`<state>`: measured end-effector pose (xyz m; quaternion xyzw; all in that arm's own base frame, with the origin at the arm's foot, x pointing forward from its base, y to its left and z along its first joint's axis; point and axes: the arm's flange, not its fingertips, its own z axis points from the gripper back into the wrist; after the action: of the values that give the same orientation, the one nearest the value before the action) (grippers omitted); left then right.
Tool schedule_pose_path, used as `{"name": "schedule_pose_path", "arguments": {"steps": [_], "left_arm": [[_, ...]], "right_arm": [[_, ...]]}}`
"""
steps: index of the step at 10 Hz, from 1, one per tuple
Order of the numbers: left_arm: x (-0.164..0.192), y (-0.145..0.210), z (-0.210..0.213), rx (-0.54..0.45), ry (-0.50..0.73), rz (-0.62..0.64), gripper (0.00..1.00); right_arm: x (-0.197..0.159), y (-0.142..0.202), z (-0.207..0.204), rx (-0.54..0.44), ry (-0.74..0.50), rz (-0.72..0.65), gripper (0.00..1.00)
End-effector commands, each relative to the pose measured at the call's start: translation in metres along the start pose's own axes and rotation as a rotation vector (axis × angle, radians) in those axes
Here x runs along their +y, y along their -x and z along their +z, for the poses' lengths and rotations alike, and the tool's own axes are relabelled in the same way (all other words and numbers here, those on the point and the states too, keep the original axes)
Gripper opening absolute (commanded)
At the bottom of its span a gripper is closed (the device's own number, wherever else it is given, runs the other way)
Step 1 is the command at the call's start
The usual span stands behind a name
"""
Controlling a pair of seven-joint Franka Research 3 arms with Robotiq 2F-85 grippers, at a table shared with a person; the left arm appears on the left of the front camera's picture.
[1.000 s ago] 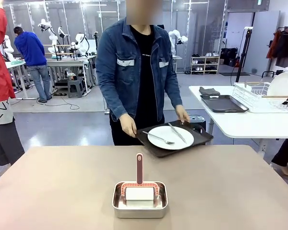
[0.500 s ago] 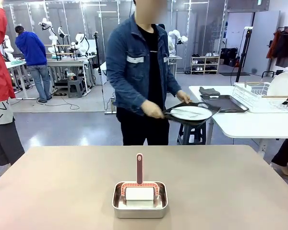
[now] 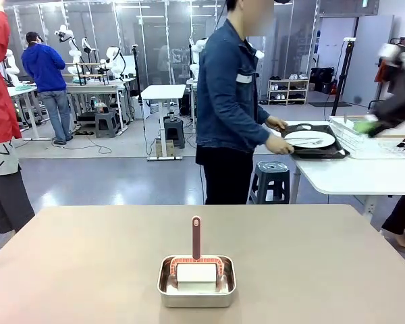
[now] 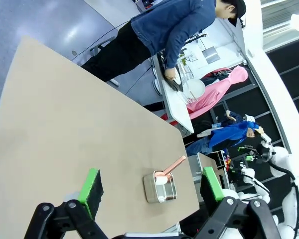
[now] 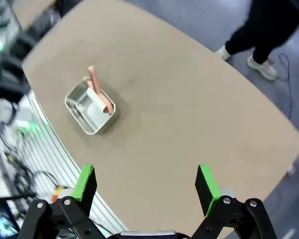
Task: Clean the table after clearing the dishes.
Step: When the right (or left) Handle tray is removed, use the right hand (or left hand) to clean the right (or left) side of the table with the Lint Roller.
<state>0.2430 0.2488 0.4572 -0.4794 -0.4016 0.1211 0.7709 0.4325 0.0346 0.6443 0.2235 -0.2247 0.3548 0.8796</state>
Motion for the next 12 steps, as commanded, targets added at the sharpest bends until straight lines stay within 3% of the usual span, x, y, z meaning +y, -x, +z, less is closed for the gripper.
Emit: {"name": "schedule_pose_path", "arguments": {"steps": [1,3,5,7,8,12], "left_arm": [[-0.002,0.0,0.003,0.013,0.005,-0.003,1.0],[-0.002,0.0,0.003,0.013,0.005,-0.003,1.0],[-0.002,0.0,0.003,0.013,0.005,-0.003,1.0],[-0.002,0.0,0.003,0.013,0.005,-0.003,1.0],[-0.002,0.0,0.003,0.013,0.005,-0.003,1.0],[-0.002,0.0,0.003,0.013,0.005,-0.003,1.0]], "right_arm": [[0.03,-0.032,-0.08,0.168,0.197,0.238,1.0],[0.1,-0.042,-0.16,0.271,0.157,0.434,1.0],[0.141,-0.032,-0.209,0.362,0.165,0.561,1.0],[0.156,-0.027,-0.226,0.421,0.077,0.576,1.0],[0.154,-0.03,-0.226,0.383,0.105,0.585,1.0],[0.154,-0.03,-0.226,0.383,0.105,0.585,1.0]]}}
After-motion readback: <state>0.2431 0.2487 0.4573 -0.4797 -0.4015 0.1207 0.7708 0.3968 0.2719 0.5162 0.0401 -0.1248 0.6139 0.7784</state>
